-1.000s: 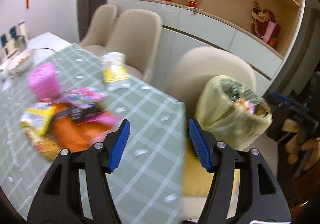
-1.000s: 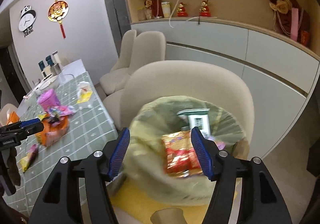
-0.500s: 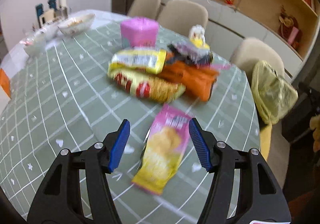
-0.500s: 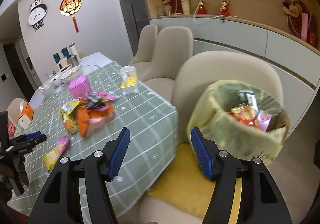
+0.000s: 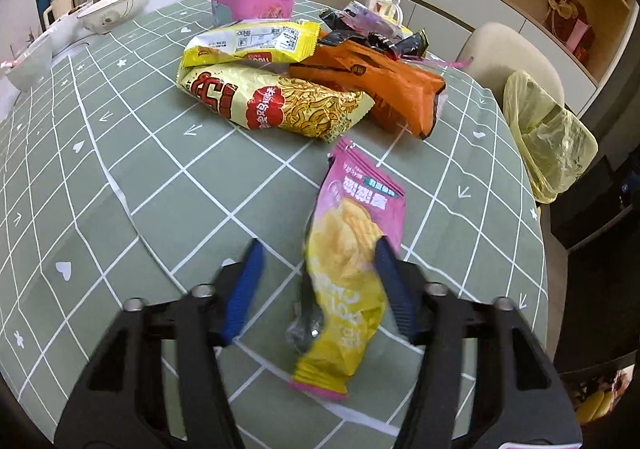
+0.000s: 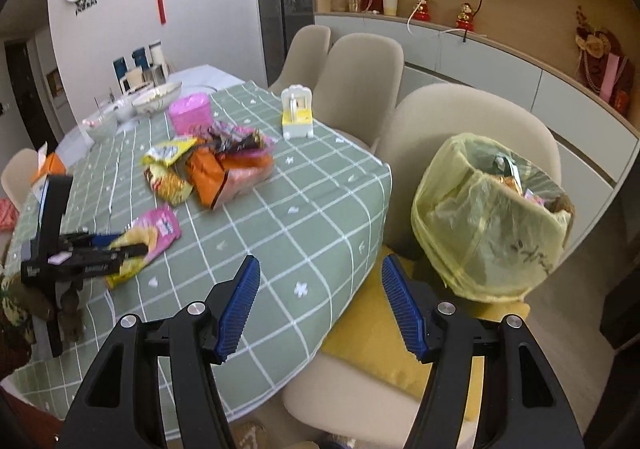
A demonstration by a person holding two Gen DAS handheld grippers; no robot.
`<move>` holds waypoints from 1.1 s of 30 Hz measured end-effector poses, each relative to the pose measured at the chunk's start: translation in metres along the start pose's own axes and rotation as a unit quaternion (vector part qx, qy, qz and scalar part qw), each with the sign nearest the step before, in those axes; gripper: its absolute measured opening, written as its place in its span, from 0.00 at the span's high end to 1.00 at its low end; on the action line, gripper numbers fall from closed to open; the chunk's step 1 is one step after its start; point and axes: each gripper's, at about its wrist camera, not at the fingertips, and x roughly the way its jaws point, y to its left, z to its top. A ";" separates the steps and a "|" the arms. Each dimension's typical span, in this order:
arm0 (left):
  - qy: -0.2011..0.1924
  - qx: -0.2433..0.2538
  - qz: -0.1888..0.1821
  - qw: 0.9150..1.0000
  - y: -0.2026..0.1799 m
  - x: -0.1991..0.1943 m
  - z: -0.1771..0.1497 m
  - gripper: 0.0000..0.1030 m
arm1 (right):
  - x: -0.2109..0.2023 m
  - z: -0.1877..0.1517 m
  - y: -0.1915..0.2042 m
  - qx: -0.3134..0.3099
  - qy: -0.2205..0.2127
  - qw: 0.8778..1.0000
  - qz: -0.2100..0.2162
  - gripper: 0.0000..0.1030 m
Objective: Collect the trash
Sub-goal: 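Reach the left gripper to the yellow-pink chip bag and grasp it, then grasp the pink Kleenex tissue pack with the right gripper while the left holds the chip bag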
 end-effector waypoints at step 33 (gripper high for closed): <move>-0.084 -0.084 -0.040 0.992 0.019 -0.076 0.064 0.94 | 0.107 0.128 0.051 -0.047 -0.031 0.989 0.134 0.58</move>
